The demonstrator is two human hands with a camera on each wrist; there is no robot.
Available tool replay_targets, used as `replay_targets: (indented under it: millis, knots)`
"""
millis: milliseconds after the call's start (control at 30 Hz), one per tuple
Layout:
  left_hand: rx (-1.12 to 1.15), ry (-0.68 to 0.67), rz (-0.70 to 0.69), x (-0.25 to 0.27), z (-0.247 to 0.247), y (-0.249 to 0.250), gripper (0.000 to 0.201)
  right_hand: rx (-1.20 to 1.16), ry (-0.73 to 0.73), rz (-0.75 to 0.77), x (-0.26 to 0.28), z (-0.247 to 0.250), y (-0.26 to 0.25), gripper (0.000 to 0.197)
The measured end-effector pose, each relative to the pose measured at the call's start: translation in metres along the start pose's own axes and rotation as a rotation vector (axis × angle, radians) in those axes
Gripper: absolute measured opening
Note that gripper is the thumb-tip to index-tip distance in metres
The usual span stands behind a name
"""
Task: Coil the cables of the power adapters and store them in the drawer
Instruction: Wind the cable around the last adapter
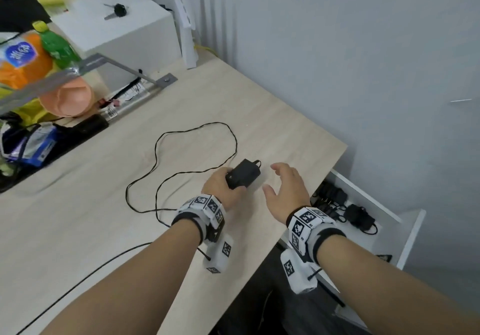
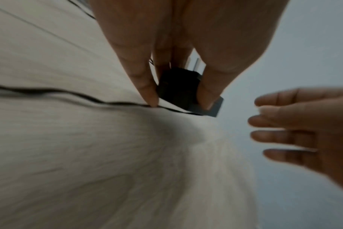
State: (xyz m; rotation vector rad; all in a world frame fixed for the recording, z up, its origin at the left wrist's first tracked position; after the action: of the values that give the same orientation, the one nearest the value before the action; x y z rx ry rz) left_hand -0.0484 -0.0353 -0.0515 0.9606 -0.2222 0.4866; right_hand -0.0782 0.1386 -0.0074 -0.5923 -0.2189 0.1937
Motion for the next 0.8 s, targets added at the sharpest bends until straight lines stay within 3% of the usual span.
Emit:
replay_targets:
  millis: [133,200,300,433,600,733,800]
  knots:
    - [0.341,-0.134,-0.014,0.015,0.016,0.021,0.047,-0.25,0.028,-0.127,-0.016,0.016,-0.025,0.06]
    - [0.593,-0.157,-0.02,0.025,0.042,0.042,0.037,-0.432,0.047,-0.157,-0.023,0.031,-0.049,0.064]
    - [0.915,-0.265,-0.056,0.04,0.079,0.077,0.031,-0.641,-0.022,-0.12,-0.033,0.046,-0.09,0.059]
    - [1.014,-0.328,-0.137,0.056,0.119,0.113,0.029,-0.809,-0.129,-0.027,-0.035,0.067,-0.141,0.053]
    - [1.065,-0.221,-0.245,0.065,0.166,0.143,0.03,-0.747,-0.267,0.02,-0.035,0.083,-0.178,0.049]
    - [1.151,-0.201,-0.244,0.071,0.19,0.157,0.01,-0.421,-0.133,0.106,-0.04,0.113,-0.186,0.037]
    - [1.254,-0.227,-0.272,0.076,0.197,0.161,0.012,-0.287,-0.04,0.152,-0.045,0.132,-0.186,0.038]
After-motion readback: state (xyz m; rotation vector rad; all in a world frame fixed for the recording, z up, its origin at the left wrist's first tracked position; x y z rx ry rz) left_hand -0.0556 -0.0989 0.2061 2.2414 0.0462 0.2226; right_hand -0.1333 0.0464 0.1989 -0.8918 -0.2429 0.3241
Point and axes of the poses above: each hand's wrist, its own x-axis away from the middle knuckle, its own z-axis out of the back of the hand, y = z × x, the point moved 8 cm from there along -x, towards the middle knuckle, and after that the axes turned 4 degrees about x, right-handed, at the moved point
